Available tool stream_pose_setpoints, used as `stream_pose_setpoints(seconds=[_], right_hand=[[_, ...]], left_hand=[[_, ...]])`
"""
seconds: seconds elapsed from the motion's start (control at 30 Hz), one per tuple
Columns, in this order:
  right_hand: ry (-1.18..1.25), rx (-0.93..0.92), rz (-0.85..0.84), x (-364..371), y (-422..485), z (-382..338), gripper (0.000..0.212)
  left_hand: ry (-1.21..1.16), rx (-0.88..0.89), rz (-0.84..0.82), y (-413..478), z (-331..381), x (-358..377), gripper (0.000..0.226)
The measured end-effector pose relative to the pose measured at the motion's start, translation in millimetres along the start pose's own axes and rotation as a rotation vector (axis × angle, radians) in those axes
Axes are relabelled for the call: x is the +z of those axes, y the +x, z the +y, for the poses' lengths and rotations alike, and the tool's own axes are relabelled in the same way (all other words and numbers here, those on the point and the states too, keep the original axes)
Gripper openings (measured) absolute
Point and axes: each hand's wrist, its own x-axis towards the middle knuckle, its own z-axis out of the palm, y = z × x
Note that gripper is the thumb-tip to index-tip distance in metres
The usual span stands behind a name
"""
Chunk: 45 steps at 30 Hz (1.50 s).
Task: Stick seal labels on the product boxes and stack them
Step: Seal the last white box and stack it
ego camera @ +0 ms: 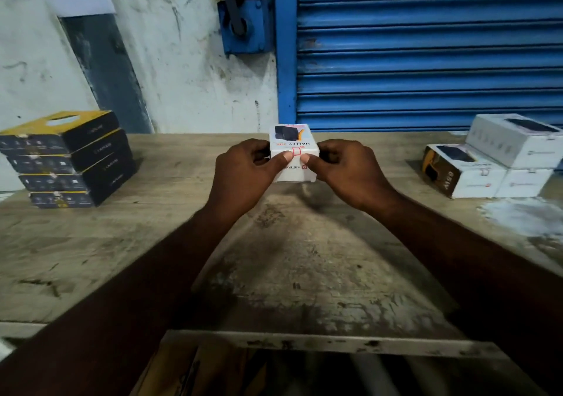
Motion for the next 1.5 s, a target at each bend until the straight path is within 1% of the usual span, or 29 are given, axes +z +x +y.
stream_pose_setpoints(seconds=[0.17, 0.3, 0.47, 0.6, 0.7, 0.77, 0.87, 0.93, 1.0, 1.17, 1.33, 1.43, 1.5], right_hand=[[-0.083, 0.029, 0.004, -44.4, -9.5, 5.5, 0.025], [-0.183, 0.064, 0.006, -83.9, -12.4, 10.7, 0.024], [-0.203, 0.100, 0.059, -131.8, -14.2, 21.7, 0.027], [-0.260, 0.111, 0.077, -166.5, -13.2, 34.1, 0.022], [-0.282, 0.150, 0.115, -185.4, -11.4, 46.1, 0.024], [-0.238, 0.185, 0.151, -195.5, -11.6, 53.6, 0.024], [-0.215, 0.218, 0.162, -208.4, -14.3, 61.8, 0.026], [-0.258, 0.222, 0.173, -215.2, -14.1, 67.9, 0.032], [-0.327, 0.228, 0.184, -221.3, -14.0, 70.7, 0.034], [-0.433, 0.230, 0.192, -231.4, -14.2, 76.0, 0.032], [-0.551, 0.227, 0.185, -236.5, -15.4, 82.5, 0.029], [-0.530, 0.213, 0.236, -237.9, -17.5, 81.9, 0.031], [-0.599, 0.199, 0.249, -239.2, -20.1, 79.9, 0.031]], left_hand=[[-0.021, -0.024, -0.057, -7.0, 27.5, 26.1, 0.036], [-0.074, -0.051, -0.046, -9.1, 54.5, 51.5, 0.037], [-0.189, -0.086, -0.103, -12.8, 85.3, 89.1, 0.036], [-0.207, -0.068, -0.113, -14.6, 111.5, 118.4, 0.040], [-0.225, -0.080, -0.138, -14.5, 128.5, 139.2, 0.041], [-0.234, -0.083, -0.156, -14.4, 137.7, 152.5, 0.042], [-0.230, -0.090, -0.169, -13.9, 148.2, 171.2, 0.039], [-0.235, -0.095, -0.171, -13.5, 153.5, 181.7, 0.038], [-0.221, -0.104, -0.170, -12.5, 157.3, 190.7, 0.039], [-0.215, -0.118, -0.193, -9.0, 163.6, 207.9, 0.038], [-0.180, -0.120, -0.200, -8.8, 169.3, 219.3, 0.031], [-0.155, -0.123, -0.194, -9.0, 173.0, 222.7, 0.031], [-0.156, -0.133, -0.193, -8.8, 174.1, 224.3, 0.031]])
